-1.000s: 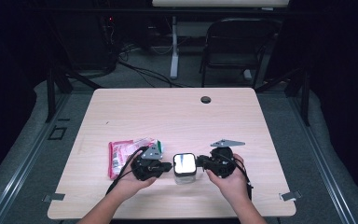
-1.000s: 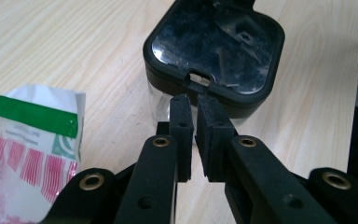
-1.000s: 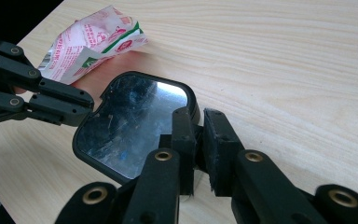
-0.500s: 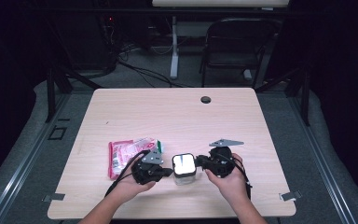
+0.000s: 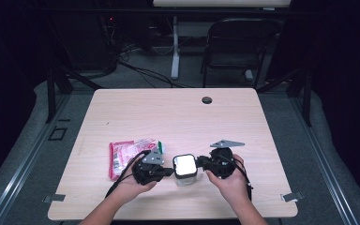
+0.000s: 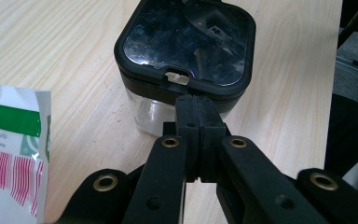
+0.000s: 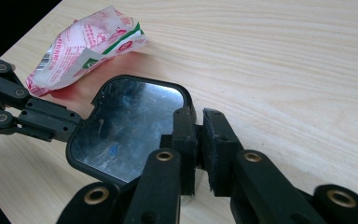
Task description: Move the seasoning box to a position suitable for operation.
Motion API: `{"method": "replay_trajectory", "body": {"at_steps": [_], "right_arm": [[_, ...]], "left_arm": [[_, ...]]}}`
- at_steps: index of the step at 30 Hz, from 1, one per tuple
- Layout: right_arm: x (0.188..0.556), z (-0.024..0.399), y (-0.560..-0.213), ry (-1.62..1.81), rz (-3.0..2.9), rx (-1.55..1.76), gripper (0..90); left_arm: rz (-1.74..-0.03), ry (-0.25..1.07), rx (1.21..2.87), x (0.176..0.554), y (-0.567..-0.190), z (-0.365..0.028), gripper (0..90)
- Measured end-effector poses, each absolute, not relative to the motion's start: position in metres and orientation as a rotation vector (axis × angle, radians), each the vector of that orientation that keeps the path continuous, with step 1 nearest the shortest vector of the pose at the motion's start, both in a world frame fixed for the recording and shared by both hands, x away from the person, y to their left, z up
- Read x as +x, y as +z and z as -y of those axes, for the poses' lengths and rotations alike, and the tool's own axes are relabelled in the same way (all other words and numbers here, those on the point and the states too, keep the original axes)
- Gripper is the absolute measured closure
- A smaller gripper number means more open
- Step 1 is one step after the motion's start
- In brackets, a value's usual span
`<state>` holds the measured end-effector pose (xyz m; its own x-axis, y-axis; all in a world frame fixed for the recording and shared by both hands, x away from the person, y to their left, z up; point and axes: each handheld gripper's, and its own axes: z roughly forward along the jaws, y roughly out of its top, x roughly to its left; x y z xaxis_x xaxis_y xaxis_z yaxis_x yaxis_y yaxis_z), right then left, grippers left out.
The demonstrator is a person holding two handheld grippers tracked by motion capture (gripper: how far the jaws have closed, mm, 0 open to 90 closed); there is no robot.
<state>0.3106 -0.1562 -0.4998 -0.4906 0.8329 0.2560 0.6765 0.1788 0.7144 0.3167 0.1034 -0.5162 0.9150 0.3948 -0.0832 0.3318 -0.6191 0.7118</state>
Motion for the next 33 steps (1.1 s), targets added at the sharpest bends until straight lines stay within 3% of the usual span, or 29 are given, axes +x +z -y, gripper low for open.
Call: {"method": "replay_trajectory", "body": {"at_steps": [13,19,27,33], "right_arm": [[0.308,0.155,-0.5,1.193,-2.236,1.444,79.0],[0.302,0.156,-0.495,1.18,-2.282,1.392,65.1],[0.287,0.16,-0.484,1.209,-2.317,1.35,54.0],[0.279,0.159,-0.481,1.202,-2.356,1.321,51.1]], "left_arm": [[-0.501,0.107,2.257,0.316,-0.511,-0.1,90.0],[-0.503,0.1,2.238,0.317,-0.504,-0.095,90.0],[-0.491,0.1,2.246,0.32,-0.499,-0.085,90.0],[-0.502,0.098,2.234,0.322,-0.497,-0.081,90.0]]}}
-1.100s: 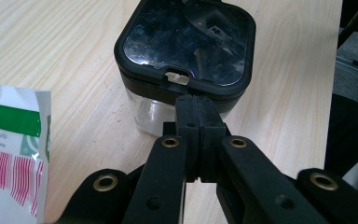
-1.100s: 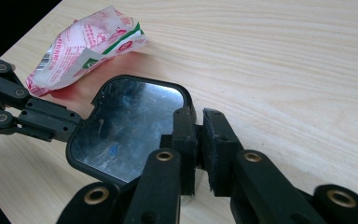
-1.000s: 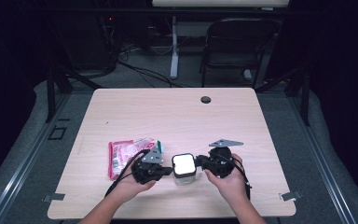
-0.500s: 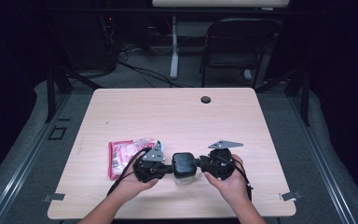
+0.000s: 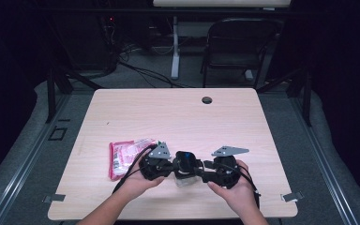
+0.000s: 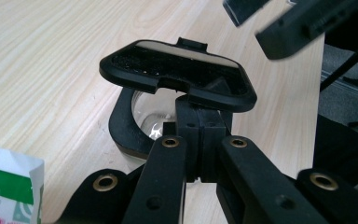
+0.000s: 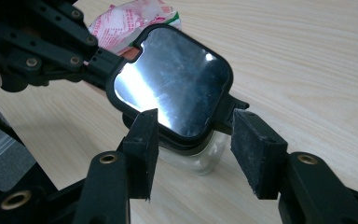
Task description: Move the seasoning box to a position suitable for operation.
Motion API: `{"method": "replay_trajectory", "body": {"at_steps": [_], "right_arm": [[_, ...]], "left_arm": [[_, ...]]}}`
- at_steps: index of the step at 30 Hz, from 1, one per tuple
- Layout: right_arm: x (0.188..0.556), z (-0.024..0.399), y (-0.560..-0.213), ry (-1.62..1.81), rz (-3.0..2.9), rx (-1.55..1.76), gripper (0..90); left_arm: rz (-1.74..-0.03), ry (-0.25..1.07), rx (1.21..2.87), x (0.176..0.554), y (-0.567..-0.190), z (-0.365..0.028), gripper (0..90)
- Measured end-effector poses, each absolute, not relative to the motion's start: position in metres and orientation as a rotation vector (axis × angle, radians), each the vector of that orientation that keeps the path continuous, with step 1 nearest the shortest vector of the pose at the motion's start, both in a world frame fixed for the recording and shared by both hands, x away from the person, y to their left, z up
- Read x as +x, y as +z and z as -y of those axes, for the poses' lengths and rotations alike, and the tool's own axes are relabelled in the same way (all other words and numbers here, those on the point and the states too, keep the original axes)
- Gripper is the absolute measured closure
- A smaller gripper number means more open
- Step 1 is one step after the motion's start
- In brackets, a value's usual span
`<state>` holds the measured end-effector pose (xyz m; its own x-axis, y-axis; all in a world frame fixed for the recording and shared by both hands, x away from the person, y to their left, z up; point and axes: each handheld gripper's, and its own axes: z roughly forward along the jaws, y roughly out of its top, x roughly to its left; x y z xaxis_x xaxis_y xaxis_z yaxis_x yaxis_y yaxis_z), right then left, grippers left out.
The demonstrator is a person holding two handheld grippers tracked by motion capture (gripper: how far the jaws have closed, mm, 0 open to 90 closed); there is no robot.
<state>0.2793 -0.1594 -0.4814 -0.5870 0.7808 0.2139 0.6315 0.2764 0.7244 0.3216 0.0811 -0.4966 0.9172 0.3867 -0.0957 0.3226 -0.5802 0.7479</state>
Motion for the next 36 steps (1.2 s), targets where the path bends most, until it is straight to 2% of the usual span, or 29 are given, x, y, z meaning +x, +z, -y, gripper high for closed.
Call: {"method": "replay_trajectory", "body": {"at_steps": [13,24,31,36], "right_arm": [[0.274,0.143,-0.488,1.164,-2.339,1.248,44.5],[0.272,0.134,-0.488,1.121,-2.339,1.174,44.8],[0.276,0.123,-0.498,1.083,-2.319,1.15,41.7],[0.277,0.12,-0.501,1.054,-2.276,1.124,43.9]], "left_arm": [[-0.519,0.122,2.203,0.319,-0.489,-0.077,90.0],[-0.53,0.124,2.166,0.318,-0.486,-0.079,90.0],[-0.512,0.123,2.151,0.314,-0.484,-0.078,90.0],[-0.512,0.124,2.146,0.314,-0.484,-0.079,89.9]]}}
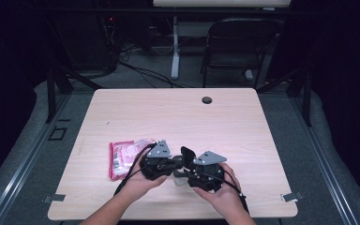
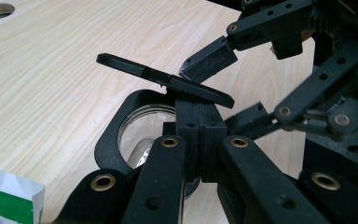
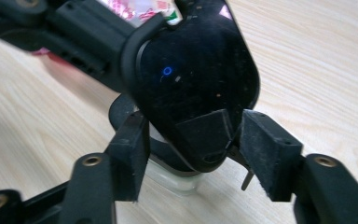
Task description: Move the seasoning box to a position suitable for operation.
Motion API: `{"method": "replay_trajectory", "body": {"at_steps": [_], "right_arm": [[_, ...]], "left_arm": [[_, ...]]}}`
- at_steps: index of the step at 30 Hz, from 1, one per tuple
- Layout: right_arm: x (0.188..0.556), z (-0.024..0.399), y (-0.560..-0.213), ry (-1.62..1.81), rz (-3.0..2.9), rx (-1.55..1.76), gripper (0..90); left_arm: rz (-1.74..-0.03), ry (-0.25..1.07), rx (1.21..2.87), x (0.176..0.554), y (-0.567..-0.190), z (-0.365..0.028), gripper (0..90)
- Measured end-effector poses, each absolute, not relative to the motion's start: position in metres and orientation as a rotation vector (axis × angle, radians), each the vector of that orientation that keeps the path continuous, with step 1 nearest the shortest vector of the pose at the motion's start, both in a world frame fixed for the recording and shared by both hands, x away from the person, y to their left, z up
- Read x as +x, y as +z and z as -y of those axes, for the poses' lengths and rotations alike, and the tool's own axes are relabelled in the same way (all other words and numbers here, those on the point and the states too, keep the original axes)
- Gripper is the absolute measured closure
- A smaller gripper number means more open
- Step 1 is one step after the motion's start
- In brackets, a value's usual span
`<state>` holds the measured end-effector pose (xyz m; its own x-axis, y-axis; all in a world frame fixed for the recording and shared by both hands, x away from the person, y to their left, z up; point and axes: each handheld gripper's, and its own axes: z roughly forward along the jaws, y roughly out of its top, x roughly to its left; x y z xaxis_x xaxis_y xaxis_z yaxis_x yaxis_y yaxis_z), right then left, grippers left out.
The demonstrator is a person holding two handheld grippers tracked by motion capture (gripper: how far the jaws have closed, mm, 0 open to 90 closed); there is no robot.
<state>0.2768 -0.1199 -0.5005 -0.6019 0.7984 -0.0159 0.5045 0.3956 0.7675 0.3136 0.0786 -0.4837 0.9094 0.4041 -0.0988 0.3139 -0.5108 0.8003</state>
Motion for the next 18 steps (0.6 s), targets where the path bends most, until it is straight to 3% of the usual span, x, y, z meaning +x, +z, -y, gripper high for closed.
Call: {"method": "replay_trajectory", "body": {"at_steps": [9,18], "right_arm": [[0.278,0.128,-0.5,1.145,-2.263,1.233,47.8],[0.278,0.13,-0.499,1.164,-2.271,1.254,48.3]], "left_arm": [[-0.553,0.15,2.167,0.317,-0.489,-0.082,87.8],[-0.661,0.22,2.192,0.325,-0.5,-0.087,79.7]]}}
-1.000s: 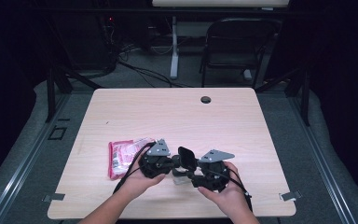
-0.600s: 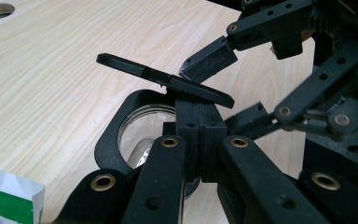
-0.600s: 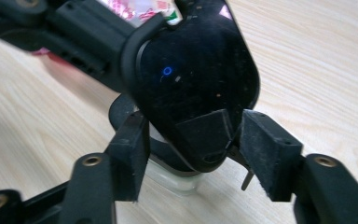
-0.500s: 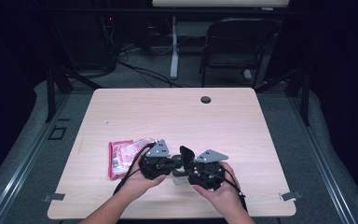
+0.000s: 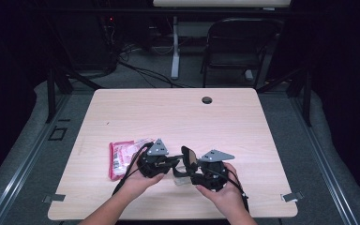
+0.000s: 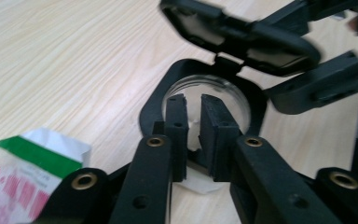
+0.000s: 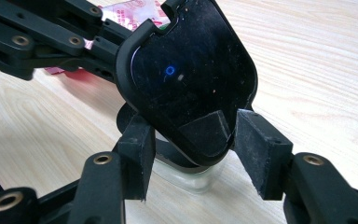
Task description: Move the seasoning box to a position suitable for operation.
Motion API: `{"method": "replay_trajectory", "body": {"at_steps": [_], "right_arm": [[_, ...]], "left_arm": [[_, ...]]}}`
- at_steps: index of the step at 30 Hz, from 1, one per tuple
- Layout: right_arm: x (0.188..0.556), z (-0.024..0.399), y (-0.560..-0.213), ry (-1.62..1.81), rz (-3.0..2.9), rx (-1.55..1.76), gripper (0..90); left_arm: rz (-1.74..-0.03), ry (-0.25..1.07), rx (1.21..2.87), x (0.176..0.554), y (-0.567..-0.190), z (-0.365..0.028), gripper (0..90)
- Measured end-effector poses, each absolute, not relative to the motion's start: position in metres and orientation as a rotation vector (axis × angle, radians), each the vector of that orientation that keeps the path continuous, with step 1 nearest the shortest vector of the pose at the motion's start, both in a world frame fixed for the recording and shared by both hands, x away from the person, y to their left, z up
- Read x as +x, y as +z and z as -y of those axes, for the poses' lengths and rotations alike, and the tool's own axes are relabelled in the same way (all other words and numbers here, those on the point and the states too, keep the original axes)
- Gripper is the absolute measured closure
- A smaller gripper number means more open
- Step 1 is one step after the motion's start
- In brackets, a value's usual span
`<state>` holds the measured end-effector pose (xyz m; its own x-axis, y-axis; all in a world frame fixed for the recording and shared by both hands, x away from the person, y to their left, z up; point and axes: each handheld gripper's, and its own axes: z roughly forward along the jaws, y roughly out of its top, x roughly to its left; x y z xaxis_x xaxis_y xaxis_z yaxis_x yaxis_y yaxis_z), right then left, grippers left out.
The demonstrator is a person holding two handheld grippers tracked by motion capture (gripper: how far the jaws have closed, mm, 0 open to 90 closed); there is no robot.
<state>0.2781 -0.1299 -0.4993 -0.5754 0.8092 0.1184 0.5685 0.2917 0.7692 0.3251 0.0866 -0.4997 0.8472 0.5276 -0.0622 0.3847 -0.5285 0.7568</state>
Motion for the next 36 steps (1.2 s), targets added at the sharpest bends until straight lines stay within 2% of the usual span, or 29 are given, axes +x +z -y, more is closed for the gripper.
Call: {"method": "replay_trajectory", "body": {"at_steps": [3,4,5,10,26,31,36], "right_arm": [[0.278,0.13,-0.499,1.165,-2.27,1.255,48.4],[0.278,0.13,-0.499,1.166,-2.27,1.255,48.4],[0.278,0.13,-0.499,1.169,-2.271,1.253,48.4],[0.278,0.13,-0.499,1.17,-2.267,1.256,48.4],[0.274,0.142,-0.495,1.171,-2.236,1.278,50.8],[0.274,0.152,-0.491,1.173,-2.248,1.318,62.9],[0.274,0.157,-0.489,1.16,-2.265,1.327,69.9]], "left_arm": [[-0.684,0.258,2.201,0.326,-0.502,-0.087,70.9],[-0.699,0.276,2.191,0.327,-0.503,-0.087,70.9],[-0.723,0.28,2.19,0.329,-0.505,-0.087,65.1],[-0.75,0.258,2.179,0.332,-0.511,-0.087,59.3],[-0.745,0.236,2.174,0.334,-0.518,-0.084,62.6],[-0.737,0.244,2.179,0.334,-0.518,-0.083,64.0],[-0.723,0.267,2.178,0.334,-0.519,-0.082,65.6]]}}
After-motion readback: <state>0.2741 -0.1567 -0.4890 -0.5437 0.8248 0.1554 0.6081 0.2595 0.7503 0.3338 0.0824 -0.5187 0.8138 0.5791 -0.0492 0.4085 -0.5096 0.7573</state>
